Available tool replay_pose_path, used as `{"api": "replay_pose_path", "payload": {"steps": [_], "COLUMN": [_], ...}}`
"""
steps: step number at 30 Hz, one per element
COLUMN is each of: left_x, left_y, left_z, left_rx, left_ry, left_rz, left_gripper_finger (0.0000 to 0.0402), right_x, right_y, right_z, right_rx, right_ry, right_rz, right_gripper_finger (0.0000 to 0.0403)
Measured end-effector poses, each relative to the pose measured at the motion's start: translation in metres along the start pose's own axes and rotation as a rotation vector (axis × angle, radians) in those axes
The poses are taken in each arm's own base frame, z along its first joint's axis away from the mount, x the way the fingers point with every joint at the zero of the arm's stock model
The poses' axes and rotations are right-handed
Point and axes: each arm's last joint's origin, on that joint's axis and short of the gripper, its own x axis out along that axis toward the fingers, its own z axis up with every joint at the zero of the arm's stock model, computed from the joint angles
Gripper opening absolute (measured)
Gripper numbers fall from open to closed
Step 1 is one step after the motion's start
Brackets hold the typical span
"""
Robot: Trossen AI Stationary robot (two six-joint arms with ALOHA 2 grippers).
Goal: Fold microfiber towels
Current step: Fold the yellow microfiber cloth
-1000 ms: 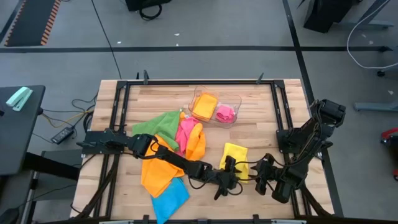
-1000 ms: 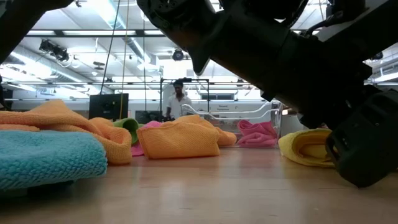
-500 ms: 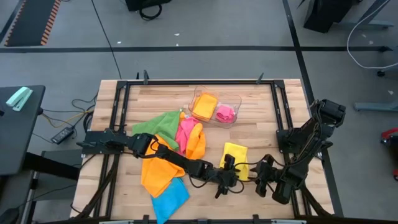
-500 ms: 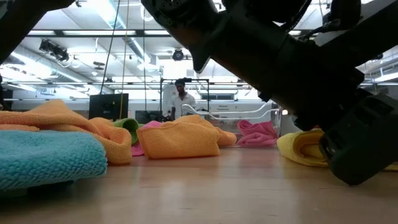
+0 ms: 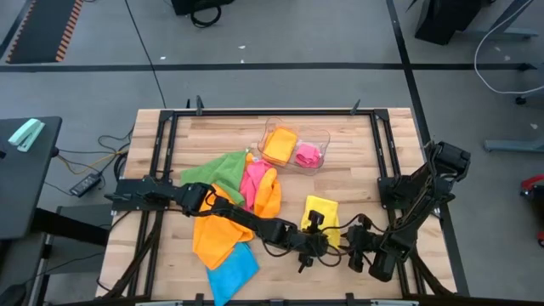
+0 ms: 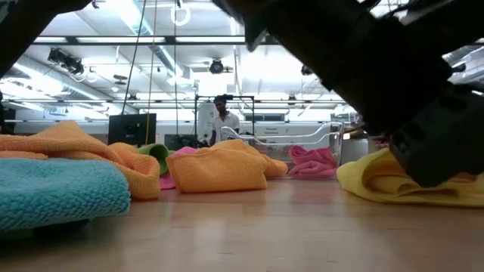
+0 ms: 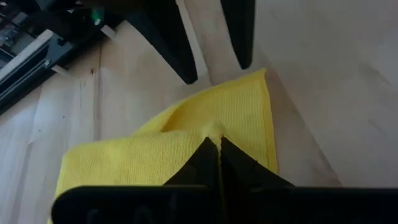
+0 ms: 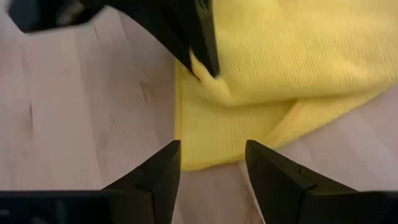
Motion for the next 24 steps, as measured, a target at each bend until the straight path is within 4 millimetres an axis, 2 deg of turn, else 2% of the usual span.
{"api": "replay_pose_path", "payload": {"steps": [12, 17, 24], "left_x": [-0.011, -0.015, -0.021], "left_y": [0.009, 0.013, 0.019], "left_z": [0.014, 0.02, 0.03], "left_rx": [0.005, 0.004, -0.013], "left_ry": [0.08, 0.103, 0.087], "left_rz": [0.016, 0.015, 0.023], "left_gripper_finger": [0.0008, 0.0012, 0.0013], "right_x": [0.001, 0.01, 0.025], "right_y": [-0.003, -0.003, 0.0], "right_z": [-0.006, -0.009, -0.002], "right_rx": [0.046, 0.035, -0.005], "right_ry": [0.144, 0.13, 0.07], "right_rz": [-0.017, -0.049, -0.056], "right_gripper_finger": [0.0188, 0.0188, 0.0188]}}
